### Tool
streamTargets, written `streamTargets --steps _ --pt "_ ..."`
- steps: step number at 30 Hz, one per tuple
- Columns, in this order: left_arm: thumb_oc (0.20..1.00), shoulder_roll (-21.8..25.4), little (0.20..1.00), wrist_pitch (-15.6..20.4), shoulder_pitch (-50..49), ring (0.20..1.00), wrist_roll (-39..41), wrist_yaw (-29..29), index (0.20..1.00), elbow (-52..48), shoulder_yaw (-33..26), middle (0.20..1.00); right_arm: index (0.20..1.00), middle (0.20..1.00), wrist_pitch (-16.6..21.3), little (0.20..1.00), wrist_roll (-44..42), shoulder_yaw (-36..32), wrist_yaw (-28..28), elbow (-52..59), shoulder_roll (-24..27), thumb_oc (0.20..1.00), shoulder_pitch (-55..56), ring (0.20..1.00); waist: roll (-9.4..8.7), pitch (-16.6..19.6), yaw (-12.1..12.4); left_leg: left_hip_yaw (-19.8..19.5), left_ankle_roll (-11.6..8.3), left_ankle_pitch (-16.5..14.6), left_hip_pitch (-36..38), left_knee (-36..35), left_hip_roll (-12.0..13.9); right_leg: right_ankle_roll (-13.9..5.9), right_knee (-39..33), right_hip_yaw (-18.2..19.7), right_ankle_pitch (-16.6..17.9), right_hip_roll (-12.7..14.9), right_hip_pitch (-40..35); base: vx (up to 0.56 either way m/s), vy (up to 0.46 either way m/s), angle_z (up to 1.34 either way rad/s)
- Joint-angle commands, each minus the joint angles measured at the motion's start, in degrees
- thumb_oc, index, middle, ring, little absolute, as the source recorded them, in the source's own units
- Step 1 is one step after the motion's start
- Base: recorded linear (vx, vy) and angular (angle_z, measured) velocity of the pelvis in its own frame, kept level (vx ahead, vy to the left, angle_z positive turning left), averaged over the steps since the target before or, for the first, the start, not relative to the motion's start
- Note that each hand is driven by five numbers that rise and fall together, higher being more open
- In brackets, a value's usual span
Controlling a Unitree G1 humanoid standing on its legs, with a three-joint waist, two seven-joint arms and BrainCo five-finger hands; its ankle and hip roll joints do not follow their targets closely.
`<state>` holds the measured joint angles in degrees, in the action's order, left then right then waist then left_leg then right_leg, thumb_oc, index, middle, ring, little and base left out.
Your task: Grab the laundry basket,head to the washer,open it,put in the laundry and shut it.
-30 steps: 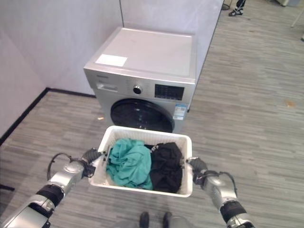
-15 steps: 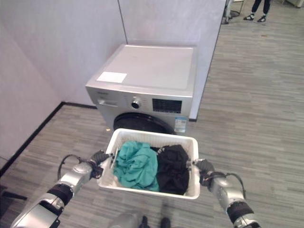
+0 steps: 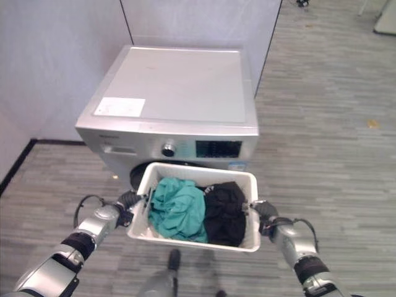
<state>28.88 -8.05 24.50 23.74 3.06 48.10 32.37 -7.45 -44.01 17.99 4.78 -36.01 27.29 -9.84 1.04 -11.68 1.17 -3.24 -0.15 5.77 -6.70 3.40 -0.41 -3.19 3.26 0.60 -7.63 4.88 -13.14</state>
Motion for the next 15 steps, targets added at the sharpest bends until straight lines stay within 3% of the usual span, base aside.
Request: streamTargets --steps 1,4,5,6,7,8,9,10,13,15 --pt "0.2 7.19 0.2 6.25 6.02 0.2 1.43 -1.56 0.2 -5.38 -7.92 0.2 0.2 0.2 3.0 0.2 -1.36 -2.61 3.78 5.32 0.23 0.2 -2.53 0.2 -1.08 6.91 3.21 1.69 -1.18 -8.42 -3.67 9.76 0.75 -7.54 5.18 1.85 1.65 5.84 6.25 0.13 0.409 -0.35" --pt "0.2 9.58 0.2 6.14 4.69 0.2 1.12 -1.35 0.2 -8.16 -8.97 0.2 0.2 0.2 2.24 0.2 -0.41 -1.14 5.05 7.08 0.07 0.2 -3.56 0.2 -0.5 5.38 3.39 2.27 0.08 -9.03 -1.64 8.59 0.57 -7.84 12.63 1.0 6.41 5.77 11.76 0.0 0.26 -0.44" --pt "0.2 11.65 0.2 6.31 2.96 0.2 1.08 -1.3 0.2 -10.91 -10.53 0.2 0.2 0.2 2.08 0.2 0.62 0.69 6.09 8.47 0.19 0.2 -4.44 0.2 0.18 4.49 3.9 1.73 0.42 -9.45 -0.9 8.01 0.31 -7.55 15.37 -1.02 5.49 4.0 14.5 -0.03 0.208 -0.09" --pt "0.2 11.68 0.2 6.28 2.85 0.2 1.06 -1.3 0.2 -10.98 -10.62 0.2 0.2 0.2 2.08 0.2 0.62 0.75 6.09 8.47 0.18 0.2 -4.46 0.2 0.17 4.48 3.8 1.69 0.42 -9.52 -0.91 8.09 0.28 -7.55 15.51 -1.05 5.38 4.03 14.52 0.03 0.203 -0.11" --pt "0.2 12.72 0.2 5.96 2.48 0.2 0.77 -0.76 0.2 -12.01 -10.56 0.2 0.2 0.2 1.26 0.2 0.72 1.53 7.14 10.0 1.2 0.2 -3.94 0.2 -0.01 4.32 2.82 0.46 0.63 -9.7 -0.14 7.74 -0.87 -6.4 14.48 1.68 2.26 -0.62 15.99 0.08 0.091 -0.08" --pt "0.2 12.99 0.2 5.71 2.1 0.2 0.37 0.07 0.2 -13.05 -10.61 0.2 0.2 0.2 1.03 0.2 0.16 1.82 7.66 11.71 1.71 0.2 -3.61 0.2 -0.51 4.06 2.85 -0.25 0.82 -9.55 0.65 7.15 -1.54 -5.95 12.26 1.44 1.69 -1.93 16.51 0.1 0.055 0.11" --pt "0.2 14.8 0.2 6.86 0.86 0.2 0.16 -1.25 0.2 -16.6 -13.45 0.2 0.2 0.2 1.82 0.2 1.64 2.98 8.43 15.03 2.77 0.2 -3.98 0.2 -1.9 2.84 3.89 0.21 0.38 -10.0 0.85 7.6 -1.84 -5.01 4.69 -4.75 3.38 0.9 15.85 0.06 -0.04 0.5" --pt "0.2 15.1 0.2 5.88 -0.88 0.2 -0.65 -0.49 0.2 -17.05 -14.25 0.2 0.2 0.2 1.22 0.2 2.03 2.6 8.63 14.59 2.93 0.2 -3.2 0.2 -1.6 2.85 4.16 -0.36 0.04 -10.09 0.57 8.62 -1.31 -5.91 4.99 -5.57 3.25 1.94 14.76 0.04 -0.075 0.33" --pt "0.2 14.94 0.2 5.88 -2.17 0.2 -0.01 0.09 0.2 -16.44 -14.55 0.2 0.2 0.2 0.86 0.2 1.26 3.98 9.48 15.49 3.08 0.2 -2.96 0.2 -2.49 3.08 4.39 -1.34 0.19 -10.33 1.22 7.98 -2.09 -5.1 3.45 -1.52 2.87 -0.23 14.05 0.06 -0.033 0.4" --pt "0.2 14.74 0.2 6.24 -4.77 0.2 1.2 0.15 0.2 -16.43 -16.67 0.2 0.2 0.2 0.22 0.2 1.48 6.33 10.94 17.42 2.85 0.2 -4.14 0.2 -2.95 3.79 5.66 -0.51 -0.14 -10.61 1.99 7.29 -1.94 -4.97 0.18 -5.05 4.19 1.17 11.85 0.13 -0.08 0.33"
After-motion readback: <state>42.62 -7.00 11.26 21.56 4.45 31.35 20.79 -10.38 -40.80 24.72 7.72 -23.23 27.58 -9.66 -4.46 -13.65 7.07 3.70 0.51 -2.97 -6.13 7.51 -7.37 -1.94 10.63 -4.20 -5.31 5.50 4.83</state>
